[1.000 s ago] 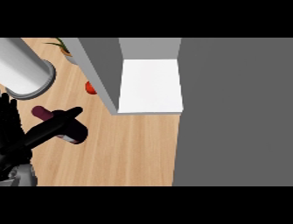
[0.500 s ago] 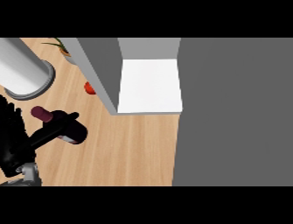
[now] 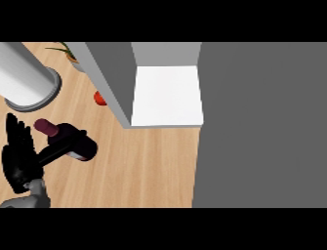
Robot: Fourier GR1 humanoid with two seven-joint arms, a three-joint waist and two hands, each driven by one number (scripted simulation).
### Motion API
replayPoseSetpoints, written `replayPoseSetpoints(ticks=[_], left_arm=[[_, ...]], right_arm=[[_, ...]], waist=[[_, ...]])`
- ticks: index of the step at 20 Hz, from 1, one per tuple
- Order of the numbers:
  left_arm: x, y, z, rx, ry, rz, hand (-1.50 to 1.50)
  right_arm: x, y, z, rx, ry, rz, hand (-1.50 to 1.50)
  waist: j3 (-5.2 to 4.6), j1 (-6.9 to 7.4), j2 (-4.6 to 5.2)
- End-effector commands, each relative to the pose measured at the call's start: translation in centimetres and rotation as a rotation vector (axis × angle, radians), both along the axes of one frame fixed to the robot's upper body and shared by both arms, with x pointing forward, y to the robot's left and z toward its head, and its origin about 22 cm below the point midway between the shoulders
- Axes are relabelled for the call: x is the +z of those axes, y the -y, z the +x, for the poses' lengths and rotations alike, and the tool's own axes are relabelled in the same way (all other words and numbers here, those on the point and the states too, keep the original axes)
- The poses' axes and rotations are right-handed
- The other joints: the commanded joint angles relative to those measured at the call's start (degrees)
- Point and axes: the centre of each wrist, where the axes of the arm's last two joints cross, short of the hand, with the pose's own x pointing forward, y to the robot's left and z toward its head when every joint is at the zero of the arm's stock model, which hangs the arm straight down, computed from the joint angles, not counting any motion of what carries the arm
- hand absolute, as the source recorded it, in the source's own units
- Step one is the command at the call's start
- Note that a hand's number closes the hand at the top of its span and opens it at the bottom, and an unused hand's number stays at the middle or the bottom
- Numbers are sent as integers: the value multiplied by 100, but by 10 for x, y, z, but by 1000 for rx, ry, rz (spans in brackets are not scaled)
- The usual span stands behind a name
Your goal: Pick up the wine, place it into the cabinet and close the cabinet
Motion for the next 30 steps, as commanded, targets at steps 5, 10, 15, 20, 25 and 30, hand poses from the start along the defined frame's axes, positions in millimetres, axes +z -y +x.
replayPoseSetpoints(ticks=[5, 10, 15, 20, 25, 30], left_arm=[[-47, 6, -11, -42, -14, -34, -150], [-58, 6, 2, -51, -26, -51, -150], [-77, 1, -9, -70, -28, -66, -150], [-103, 5, -23, -21, 24, -109, -150], [-107, 7, -18, -10, 68, -177, -150], [-103, 4, 2, 25, 172, -236, -150]], right_arm=[[34, 4, -41, 31, 89, 70, -150], [40, 11, -54, 71, 90, 52, -150], [38, 13, -48, 47, 76, 65, -150], [40, 6, -48, 54, 60, 65, -150], [35, 6, -43, 33, 78, 81, -150], [34, 13, -40, 55, 70, 26, -150]], waist=[[-4, 46, 4], [-2, -33, 0], [2, 16, -1], [-8, 18, -6], [-1, 23, -3], [3, 27, 4]])
